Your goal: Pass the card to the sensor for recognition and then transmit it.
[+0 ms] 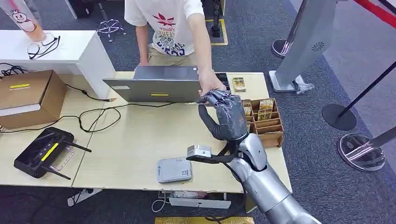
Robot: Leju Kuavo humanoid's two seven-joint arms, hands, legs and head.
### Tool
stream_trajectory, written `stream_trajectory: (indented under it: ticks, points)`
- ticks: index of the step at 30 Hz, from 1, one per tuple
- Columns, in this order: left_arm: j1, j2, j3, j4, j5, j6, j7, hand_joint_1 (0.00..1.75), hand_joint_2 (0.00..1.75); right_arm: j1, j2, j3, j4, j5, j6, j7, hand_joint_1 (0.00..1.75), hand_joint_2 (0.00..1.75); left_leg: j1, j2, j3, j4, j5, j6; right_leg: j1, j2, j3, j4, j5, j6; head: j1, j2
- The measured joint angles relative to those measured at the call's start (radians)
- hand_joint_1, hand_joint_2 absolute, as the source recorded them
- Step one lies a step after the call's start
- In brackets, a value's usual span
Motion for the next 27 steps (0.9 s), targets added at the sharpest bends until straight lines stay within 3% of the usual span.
stream_trajectory:
  ticks: [14,18,22,27]
  points:
    - [0.002,0.000,0.000,0.000,0.003,0.000,-0.006,0.00,0.00,-0.011,0.000,0.004,0.025,-0.072,0.009,-0.027,1.59,1.75,0.000,0.000,0.000,0.000,0.000,0.000,0.000,0.000,0.000,0.000,0.000,0.000,0.000,0.000]
    - [0.002,0.000,0.000,0.000,0.003,0.000,-0.006,0.00,0.00,-0.013,0.000,0.005,0.029,-0.074,0.011,-0.030,1.69,1.75,0.000,0.000,0.000,0.000,0.000,0.000,0.000,0.000,0.000,0.000,0.000,0.000,0.000,0.000]
    - [0.002,0.000,0.000,0.000,0.008,0.000,-0.006,0.00,0.00,-0.015,0.000,0.005,0.028,-0.241,0.126,-0.065,1.75,1.75,0.000,0.000,0.000,0.000,0.000,0.000,0.000,0.000,0.000,0.000,0.000,0.000,0.000,0.000]
    - [0.004,0.001,0.001,0.000,0.013,-0.001,-0.007,0.00,0.00,-0.013,0.000,0.004,0.001,-0.530,0.369,-0.082,1.75,1.75,0.000,0.000,0.000,0.000,0.000,0.000,0.000,0.000,0.000,0.000,0.000,0.000,0.000,0.000]
